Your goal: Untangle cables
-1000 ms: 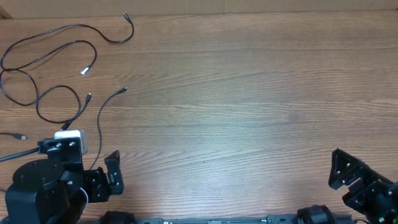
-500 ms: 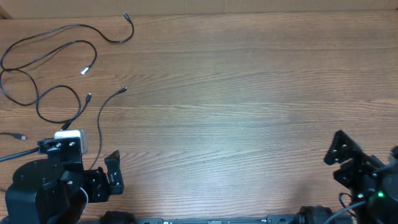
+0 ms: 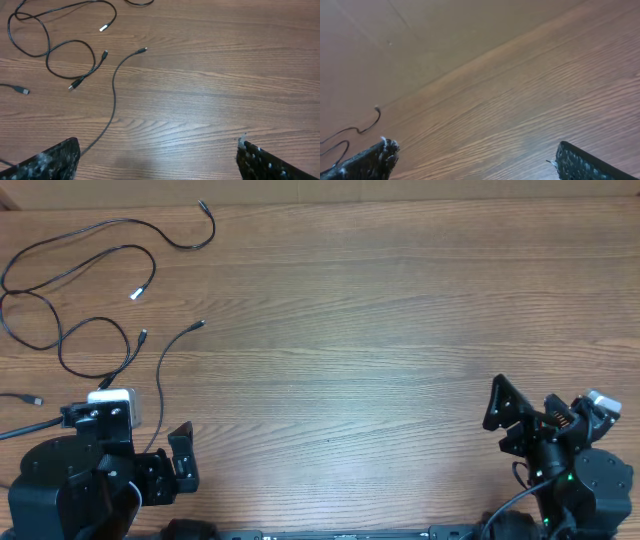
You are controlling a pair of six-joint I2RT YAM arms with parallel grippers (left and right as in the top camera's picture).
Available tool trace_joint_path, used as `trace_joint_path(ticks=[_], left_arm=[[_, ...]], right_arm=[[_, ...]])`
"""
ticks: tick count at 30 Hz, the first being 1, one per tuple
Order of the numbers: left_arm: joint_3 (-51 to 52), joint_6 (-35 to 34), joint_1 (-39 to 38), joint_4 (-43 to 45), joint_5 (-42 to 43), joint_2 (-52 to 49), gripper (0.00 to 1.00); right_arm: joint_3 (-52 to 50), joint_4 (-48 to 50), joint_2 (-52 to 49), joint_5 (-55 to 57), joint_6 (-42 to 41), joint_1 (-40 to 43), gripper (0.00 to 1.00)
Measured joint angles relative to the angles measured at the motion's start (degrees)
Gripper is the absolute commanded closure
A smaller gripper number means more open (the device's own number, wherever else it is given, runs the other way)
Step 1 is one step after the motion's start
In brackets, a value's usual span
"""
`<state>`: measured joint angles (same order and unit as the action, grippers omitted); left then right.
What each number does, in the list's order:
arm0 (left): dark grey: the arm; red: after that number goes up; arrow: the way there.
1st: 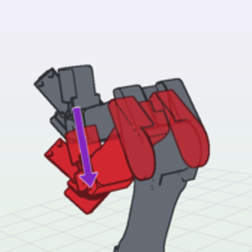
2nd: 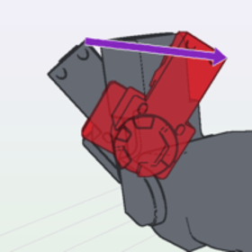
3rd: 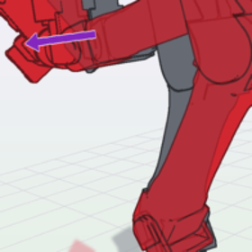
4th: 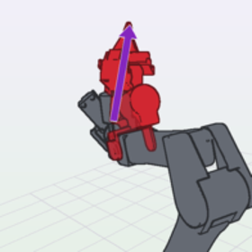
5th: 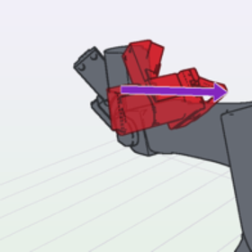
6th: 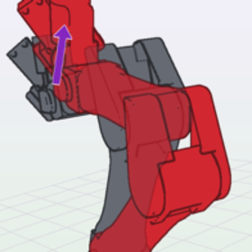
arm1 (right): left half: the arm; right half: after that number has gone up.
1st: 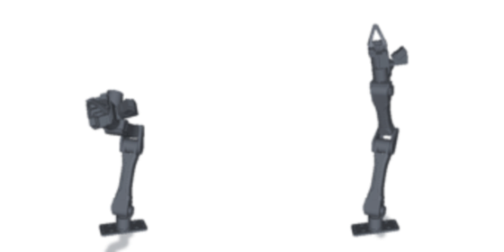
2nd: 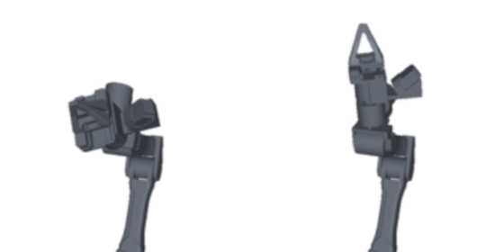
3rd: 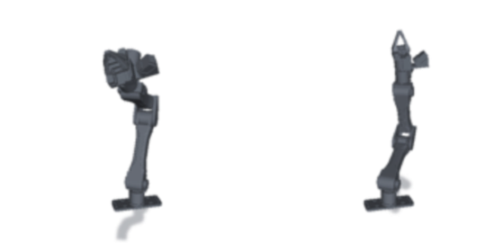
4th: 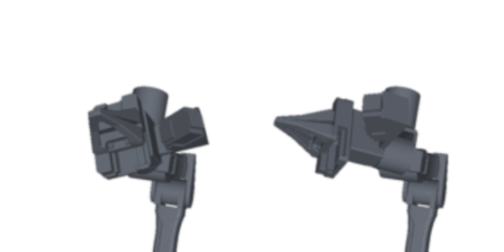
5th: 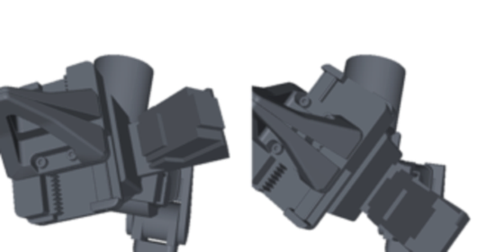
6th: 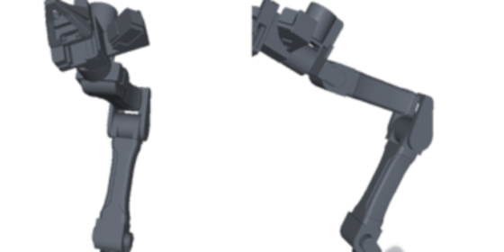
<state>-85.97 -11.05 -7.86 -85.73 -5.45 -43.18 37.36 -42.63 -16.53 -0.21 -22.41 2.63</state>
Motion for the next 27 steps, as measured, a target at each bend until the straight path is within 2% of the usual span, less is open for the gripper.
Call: trace_joint_path(ticks=[7, 14, 24, 27], left_arm=[[0.00, 0.00, 0.00, 0.00, 0.00, 0.00, 0.00], [0.00, 0.00, 0.00, 0.00, 0.00, 0.00, 0.00], [0.00, 0.00, 0.00, 0.00, 0.00, 0.00, 0.01], [0.00, 0.00, 0.00, 0.00, 0.00, 0.00, 0.00]], right_arm=[[-6.08, 8.15, 5.57, -0.87, -0.02, -1.14, 0.00], [-18.01, 23.87, 13.46, -1.07, 0.17, -1.18, 0.00], [-28.72, 38.05, 15.69, -1.25, 0.17, -1.18, 0.00], [-32.59, 44.87, 15.69, -1.29, 0.15, -1.18, 0.00]])
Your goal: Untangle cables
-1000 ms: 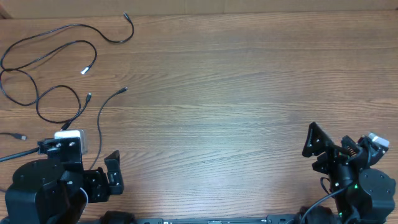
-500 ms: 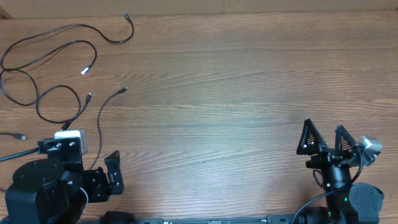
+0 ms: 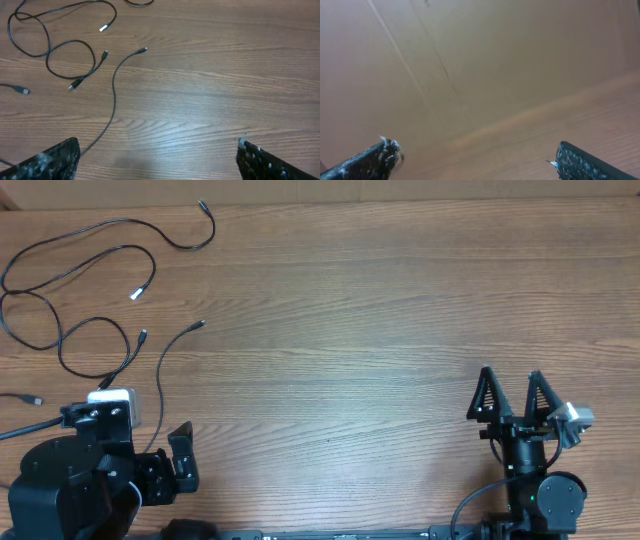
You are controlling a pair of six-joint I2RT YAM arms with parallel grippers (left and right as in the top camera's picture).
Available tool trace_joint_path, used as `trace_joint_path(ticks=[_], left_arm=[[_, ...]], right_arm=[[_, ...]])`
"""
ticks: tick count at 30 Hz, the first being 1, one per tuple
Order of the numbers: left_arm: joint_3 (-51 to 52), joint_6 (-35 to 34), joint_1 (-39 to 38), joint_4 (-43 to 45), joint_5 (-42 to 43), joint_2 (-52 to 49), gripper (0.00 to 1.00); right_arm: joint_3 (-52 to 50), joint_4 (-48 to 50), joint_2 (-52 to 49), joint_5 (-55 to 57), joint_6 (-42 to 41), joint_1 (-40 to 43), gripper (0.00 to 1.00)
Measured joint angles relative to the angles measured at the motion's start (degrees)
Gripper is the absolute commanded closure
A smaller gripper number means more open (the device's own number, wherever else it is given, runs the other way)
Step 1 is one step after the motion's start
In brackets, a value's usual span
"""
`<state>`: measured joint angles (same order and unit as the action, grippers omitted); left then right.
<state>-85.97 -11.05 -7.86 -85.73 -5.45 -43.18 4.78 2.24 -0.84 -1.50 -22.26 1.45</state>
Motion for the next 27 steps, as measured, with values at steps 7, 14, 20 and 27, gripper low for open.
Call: trace_joint_path(ticks=[7, 14, 20, 27], left_arm=[[0.00, 0.00, 0.00, 0.00, 0.00, 0.00, 0.01], [0.00, 0.00, 0.00, 0.00, 0.00, 0.00, 0.00], [0.00, 0.00, 0.00, 0.00, 0.00, 0.00, 0.01], [0.00, 0.00, 0.00, 0.00, 0.00, 0.00, 0.00]], right_arm=[[-3.72, 2.91, 0.00, -0.55, 2.27, 0.00, 0.00], [-3.72, -7.04, 0.15, -1.22, 5.51, 0.35, 0.00], [-3.72, -7.41, 0.15, 0.42, 6.25, 0.35, 0.00], [-3.72, -7.43, 0.15, 0.46, 23.02, 0.35, 0.00]])
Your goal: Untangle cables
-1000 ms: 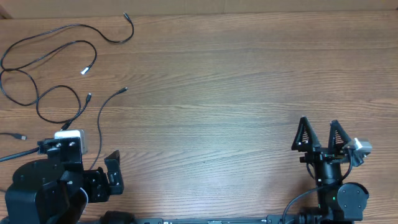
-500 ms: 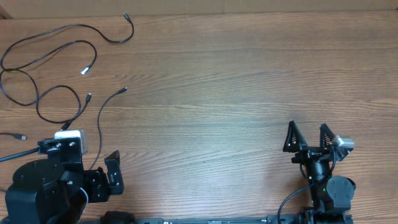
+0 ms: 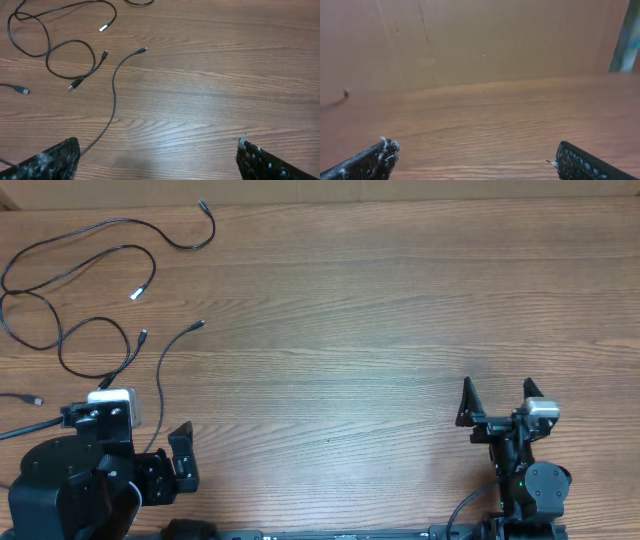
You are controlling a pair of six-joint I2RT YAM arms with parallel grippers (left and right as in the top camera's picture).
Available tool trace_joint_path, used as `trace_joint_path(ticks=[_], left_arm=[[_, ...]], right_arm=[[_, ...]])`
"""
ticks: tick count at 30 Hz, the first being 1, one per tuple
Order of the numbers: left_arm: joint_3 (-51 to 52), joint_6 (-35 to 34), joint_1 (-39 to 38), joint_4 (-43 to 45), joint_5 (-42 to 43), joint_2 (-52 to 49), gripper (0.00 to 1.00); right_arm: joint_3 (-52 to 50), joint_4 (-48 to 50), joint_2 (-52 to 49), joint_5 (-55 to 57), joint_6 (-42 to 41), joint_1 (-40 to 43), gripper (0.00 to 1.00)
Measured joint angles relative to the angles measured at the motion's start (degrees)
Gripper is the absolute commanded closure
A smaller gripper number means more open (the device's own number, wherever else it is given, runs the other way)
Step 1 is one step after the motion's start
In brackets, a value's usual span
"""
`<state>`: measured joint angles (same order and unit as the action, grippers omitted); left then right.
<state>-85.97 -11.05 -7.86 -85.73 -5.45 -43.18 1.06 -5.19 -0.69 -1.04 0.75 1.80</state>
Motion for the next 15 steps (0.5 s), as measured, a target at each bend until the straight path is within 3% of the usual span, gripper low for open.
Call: trace_joint_path(ticks=[5, 15], left_arm=[[0.00, 0.00, 0.00, 0.00, 0.00, 0.00, 0.00], [0.00, 0.00, 0.00, 0.00, 0.00, 0.00, 0.00]], right_arm=[[0.00, -0.04, 0.00, 0.04, 4.15, 0.00, 0.00], [0.00, -0.02, 0.00, 0.04, 3.08, 0.00, 0.00]])
